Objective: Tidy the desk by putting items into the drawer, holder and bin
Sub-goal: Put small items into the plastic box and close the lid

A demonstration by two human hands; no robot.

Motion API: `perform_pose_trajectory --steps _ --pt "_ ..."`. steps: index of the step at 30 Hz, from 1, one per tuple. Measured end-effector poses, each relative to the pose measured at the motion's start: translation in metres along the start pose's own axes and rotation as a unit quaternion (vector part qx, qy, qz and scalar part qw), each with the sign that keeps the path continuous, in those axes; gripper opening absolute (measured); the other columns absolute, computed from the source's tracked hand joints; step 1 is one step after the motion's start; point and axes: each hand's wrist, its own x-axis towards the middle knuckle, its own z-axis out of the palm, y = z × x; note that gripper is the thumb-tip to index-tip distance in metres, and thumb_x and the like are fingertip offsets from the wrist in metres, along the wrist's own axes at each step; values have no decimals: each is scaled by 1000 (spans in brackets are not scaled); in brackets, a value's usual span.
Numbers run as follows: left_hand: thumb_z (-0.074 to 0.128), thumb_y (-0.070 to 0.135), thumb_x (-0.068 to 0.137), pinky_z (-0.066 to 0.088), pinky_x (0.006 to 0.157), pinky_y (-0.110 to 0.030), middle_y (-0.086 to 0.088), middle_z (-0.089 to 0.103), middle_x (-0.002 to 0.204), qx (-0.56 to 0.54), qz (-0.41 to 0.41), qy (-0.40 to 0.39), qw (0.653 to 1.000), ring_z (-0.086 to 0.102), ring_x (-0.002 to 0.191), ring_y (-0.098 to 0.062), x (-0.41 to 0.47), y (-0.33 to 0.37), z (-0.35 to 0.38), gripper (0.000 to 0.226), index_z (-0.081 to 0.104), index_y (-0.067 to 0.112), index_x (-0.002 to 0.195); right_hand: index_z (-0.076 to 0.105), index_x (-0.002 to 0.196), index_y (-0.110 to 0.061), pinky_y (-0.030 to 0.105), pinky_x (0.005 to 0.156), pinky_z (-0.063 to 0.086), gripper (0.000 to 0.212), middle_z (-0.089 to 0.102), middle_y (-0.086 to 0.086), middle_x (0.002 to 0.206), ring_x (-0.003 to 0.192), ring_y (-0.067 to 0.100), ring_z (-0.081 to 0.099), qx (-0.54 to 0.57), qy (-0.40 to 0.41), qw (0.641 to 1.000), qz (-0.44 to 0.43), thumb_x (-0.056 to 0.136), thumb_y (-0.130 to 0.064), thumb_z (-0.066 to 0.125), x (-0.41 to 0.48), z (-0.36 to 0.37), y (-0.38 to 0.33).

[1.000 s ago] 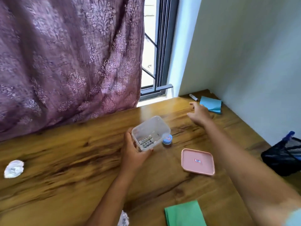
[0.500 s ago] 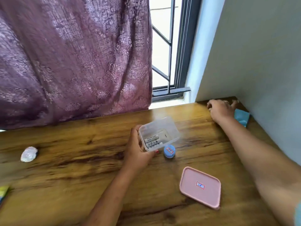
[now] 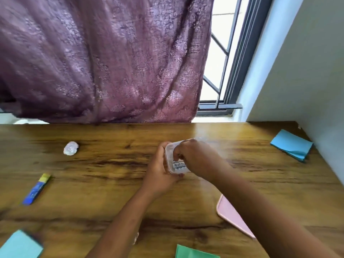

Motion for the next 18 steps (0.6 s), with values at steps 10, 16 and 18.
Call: perform_pose_trajectory --steps 10,16,18 --pt "79 -6 62 57 76 -41 -5 64 112 -60 -17 38 997 66 101 -24 -44 -7 -41 76 45 26 122 74 75 -22 0 58 33 37 55 -50 81 58 -20 45 55 -5 996 -68 55 2 54 15 14 -53" --pt "76 -14 58 57 75 -36 -3 67 104 -100 -37 72 992 66 95 -17 -61 -14 -65 76 46 22 118 73 105 -19 19 71 44 33 69 -2 103 81 9 56 -87 -213 973 6 87 0 54 33 13 -90" --pt "76 -13 60 58 75 -33 2 68 102 -98 -46 61 992 67 93 -11 -68 -18 -77 75 46 23 118 71 109 -20 22 73 43 30 67 -2 109 86 12 56 -111 -269 957 1 91 -4 53 41 13 -107"
